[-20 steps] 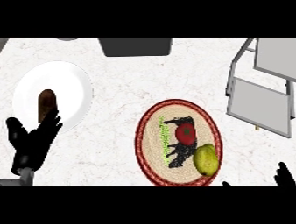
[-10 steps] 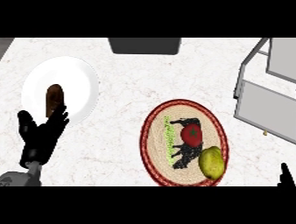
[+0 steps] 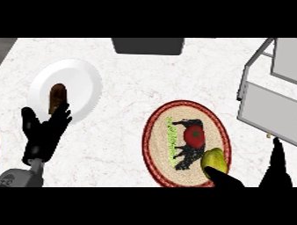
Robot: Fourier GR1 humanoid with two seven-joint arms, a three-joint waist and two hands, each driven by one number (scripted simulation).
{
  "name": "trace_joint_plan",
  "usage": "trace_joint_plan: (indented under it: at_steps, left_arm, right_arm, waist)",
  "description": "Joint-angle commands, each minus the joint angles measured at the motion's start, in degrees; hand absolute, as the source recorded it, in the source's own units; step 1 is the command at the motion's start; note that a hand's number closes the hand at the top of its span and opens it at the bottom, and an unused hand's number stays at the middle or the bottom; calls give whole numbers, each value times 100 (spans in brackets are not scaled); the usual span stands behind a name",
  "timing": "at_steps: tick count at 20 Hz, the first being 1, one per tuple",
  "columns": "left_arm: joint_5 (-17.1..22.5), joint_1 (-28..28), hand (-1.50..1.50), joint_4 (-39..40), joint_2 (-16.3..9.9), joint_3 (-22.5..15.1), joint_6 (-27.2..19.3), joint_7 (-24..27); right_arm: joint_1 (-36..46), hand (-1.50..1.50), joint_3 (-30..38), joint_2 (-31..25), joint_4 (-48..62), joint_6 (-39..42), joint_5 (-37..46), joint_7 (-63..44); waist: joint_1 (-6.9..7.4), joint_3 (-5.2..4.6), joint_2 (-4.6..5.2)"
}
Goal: Pick the tomato from the placemat and place it in the tiered shelf
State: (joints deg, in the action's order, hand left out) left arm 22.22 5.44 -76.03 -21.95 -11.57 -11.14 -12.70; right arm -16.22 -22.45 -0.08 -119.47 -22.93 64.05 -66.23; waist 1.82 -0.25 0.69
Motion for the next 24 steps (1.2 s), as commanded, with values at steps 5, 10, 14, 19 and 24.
trace_joint_plan:
  at_steps: [5, 10, 14, 19, 24]
  left_arm:
    - [-75, -95, 0, -98, 7, -30, 48, -22]
    - [-18, -16, 0, 136, -26, 127, 138, 25]
    - [-151, 18, 0, 254, 167, 27, -38, 3]
    - [-68, 29, 0, 84, 72, 121, 64, -86]
    - [-60, -128, 0, 42, 5, 154, 209, -16]
  right_arm:
    - [1574, -150, 125, 8, 1021, 804, -168, -1893]
    - [1581, -150, 136, 7, 1489, 770, -349, -1899]
    - [1695, -150, 241, 7, 1817, 544, -282, -1899]
    - [2095, -150, 409, 7, 2467, 383, -329, -1899]
    - [2412, -150, 635, 7, 2725, 409, -379, -1898]
  waist:
    - [21, 13, -31]
    - [-68, 9, -40]
    - [-131, 9, -44]
    - [-67, 16, -35]
    - [-54, 16, -49]
